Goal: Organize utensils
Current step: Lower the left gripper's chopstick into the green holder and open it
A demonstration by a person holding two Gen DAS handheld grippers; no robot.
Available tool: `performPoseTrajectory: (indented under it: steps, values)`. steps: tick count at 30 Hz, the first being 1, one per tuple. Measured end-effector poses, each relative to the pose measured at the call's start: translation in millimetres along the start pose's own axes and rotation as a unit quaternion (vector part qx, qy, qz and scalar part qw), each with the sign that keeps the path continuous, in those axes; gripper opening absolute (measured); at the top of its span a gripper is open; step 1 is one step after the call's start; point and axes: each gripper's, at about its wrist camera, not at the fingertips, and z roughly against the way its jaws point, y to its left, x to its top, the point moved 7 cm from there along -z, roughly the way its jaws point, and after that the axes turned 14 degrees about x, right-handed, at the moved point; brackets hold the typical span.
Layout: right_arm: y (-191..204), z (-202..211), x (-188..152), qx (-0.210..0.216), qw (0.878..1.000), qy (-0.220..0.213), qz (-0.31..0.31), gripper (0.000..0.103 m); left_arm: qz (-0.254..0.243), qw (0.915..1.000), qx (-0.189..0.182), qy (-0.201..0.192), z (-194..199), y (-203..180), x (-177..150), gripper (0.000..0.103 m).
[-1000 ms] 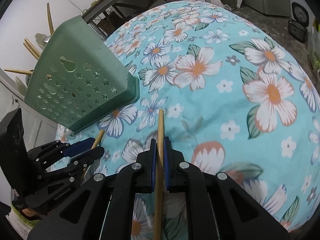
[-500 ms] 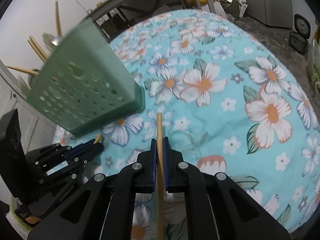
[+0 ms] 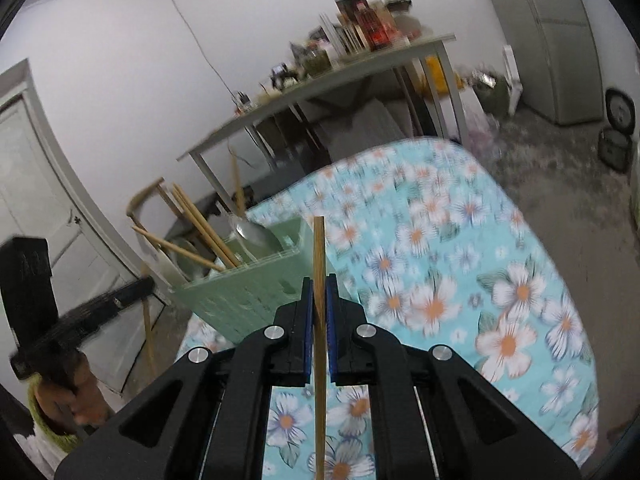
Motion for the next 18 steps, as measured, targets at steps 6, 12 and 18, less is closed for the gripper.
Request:
performPoseTrajectory:
  steps: [6, 12, 18]
  values:
    - [6, 1, 6, 0.003, 1.0, -0.004, 0.008, 0.006, 0.063, 0.9941, -0.025, -0.085, 45, 14, 60, 0.006]
    - [4, 4, 1, 0.001, 1.0, -0.002, 0.0, 0.006, 0.085, 0.9865, -0.023, -0.138, 64, 18, 100, 0.005]
    - [1, 2, 0, -0.001, 1.0, -0.001, -0.002, 0.006, 0.093, 0.9825, -0.017, -0.161, 67, 20, 120, 0.005]
